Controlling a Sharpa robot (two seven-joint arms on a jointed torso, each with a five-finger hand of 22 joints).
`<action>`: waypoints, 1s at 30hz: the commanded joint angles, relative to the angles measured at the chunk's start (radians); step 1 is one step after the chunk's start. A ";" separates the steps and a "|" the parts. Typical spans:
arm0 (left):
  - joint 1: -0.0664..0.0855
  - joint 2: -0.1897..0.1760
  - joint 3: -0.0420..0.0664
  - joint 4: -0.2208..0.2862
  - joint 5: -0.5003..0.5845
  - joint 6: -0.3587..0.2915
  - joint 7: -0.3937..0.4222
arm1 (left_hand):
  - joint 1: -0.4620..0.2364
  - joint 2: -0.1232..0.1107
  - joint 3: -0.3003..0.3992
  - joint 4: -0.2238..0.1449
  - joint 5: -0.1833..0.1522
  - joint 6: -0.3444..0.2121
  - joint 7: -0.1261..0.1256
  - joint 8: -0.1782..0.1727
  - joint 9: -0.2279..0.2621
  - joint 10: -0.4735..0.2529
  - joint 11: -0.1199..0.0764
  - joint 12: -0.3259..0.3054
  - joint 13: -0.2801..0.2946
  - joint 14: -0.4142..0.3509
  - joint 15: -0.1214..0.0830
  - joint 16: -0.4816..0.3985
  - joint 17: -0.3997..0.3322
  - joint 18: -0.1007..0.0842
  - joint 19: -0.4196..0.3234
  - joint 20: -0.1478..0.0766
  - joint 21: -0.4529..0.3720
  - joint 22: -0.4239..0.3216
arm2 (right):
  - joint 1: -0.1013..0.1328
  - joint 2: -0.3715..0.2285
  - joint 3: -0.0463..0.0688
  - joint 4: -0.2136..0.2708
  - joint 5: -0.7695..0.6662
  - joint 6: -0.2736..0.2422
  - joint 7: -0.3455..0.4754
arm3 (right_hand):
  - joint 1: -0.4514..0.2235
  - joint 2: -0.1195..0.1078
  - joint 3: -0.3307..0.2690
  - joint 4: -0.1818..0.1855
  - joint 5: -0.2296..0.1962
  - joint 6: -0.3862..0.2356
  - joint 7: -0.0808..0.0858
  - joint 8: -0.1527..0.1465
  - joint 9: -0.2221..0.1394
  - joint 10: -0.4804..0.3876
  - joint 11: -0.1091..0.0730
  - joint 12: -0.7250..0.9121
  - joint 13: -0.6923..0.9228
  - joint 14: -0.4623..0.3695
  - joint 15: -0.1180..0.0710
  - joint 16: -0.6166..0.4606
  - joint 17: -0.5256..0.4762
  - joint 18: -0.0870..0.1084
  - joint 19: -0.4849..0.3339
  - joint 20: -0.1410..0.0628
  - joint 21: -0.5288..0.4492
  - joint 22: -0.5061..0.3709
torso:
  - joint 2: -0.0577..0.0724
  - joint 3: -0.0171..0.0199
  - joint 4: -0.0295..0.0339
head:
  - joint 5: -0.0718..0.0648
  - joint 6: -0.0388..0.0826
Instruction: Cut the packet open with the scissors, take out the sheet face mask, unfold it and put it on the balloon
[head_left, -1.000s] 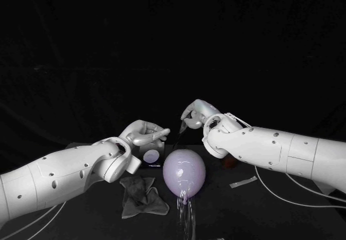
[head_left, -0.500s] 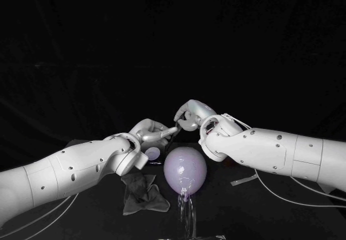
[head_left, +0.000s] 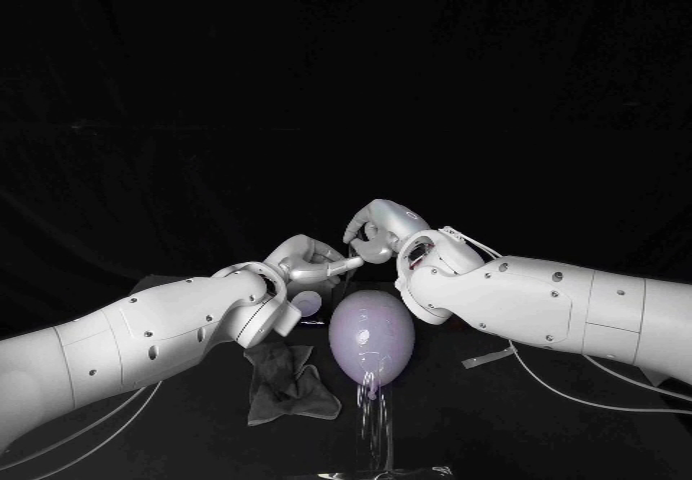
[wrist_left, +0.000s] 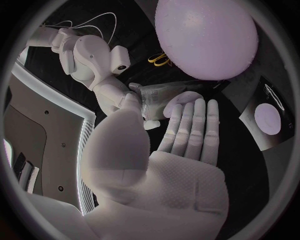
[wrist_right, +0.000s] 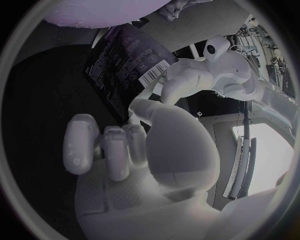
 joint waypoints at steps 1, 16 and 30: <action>0.002 -0.001 0.004 0.011 -0.007 -0.009 0.010 | 0.001 -0.010 -0.007 -0.001 0.005 -0.008 0.035 0.006 0.001 -0.007 0.001 0.007 0.000 -0.006 0.000 0.005 -0.001 0.012 -0.005 0.006 -0.004 -0.002 | -0.002 0.002 0.000 -0.001 -0.024 0.021 0.012 | -0.008 -0.002 0.006 0.002 0.002 0.007 0.002 0.031 0.062 0.083 0.003 0.004 0.224 0.103 -0.003 0.003 0.263 -0.012 0.005 -0.002 0.003 0.188 | 0.000 -0.0005 0.0002 | -0.001 -0.001; 0.002 -0.005 0.005 0.008 -0.007 -0.015 -0.014 | 0.082 0.141 0.268 -0.010 0.000 0.002 0.016 0.056 0.011 -0.007 -0.014 0.062 0.004 -0.004 -0.011 0.051 -0.011 0.020 0.009 0.008 -0.003 -0.006 | -0.004 -0.003 -0.001 0.008 -0.025 0.027 0.012 | -0.010 -0.003 0.010 -0.002 0.002 0.007 0.002 0.032 0.062 0.083 0.003 0.003 0.223 0.103 -0.003 0.003 0.263 -0.012 0.006 -0.002 0.004 0.188 | -0.001 0.0006 -0.0003 | 0.004 -0.003; 0.002 0.003 0.005 -0.002 -0.008 0.005 -0.050 | 0.125 0.134 0.396 -0.011 -0.001 0.023 -0.005 0.091 0.007 0.018 -0.034 0.113 0.007 0.029 -0.030 0.096 -0.019 0.022 0.038 -0.001 0.014 -0.001 | -0.004 -0.011 -0.001 0.027 -0.026 0.030 0.014 | -0.010 -0.003 0.010 -0.002 0.002 0.007 0.002 0.032 0.062 0.083 0.003 0.003 0.223 0.103 -0.003 0.003 0.263 -0.012 0.006 -0.002 0.004 0.188 | -0.001 0.0003 -0.0005 | 0.008 -0.007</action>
